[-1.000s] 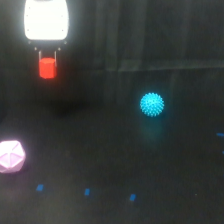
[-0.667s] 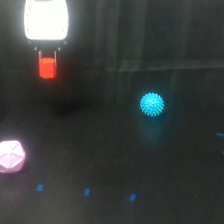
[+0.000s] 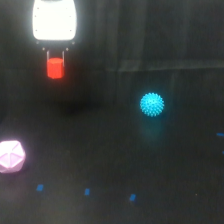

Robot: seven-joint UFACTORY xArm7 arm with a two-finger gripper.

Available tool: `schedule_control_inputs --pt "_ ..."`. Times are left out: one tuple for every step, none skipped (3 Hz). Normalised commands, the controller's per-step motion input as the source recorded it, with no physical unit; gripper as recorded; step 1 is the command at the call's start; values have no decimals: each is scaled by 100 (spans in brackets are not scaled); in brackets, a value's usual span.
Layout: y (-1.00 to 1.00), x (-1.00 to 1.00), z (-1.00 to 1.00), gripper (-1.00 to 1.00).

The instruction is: Pick up the red object from the table

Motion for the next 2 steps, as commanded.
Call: schedule_control_inputs --pt "32 -41 -35 -83" --pt "-21 54 13 -100"
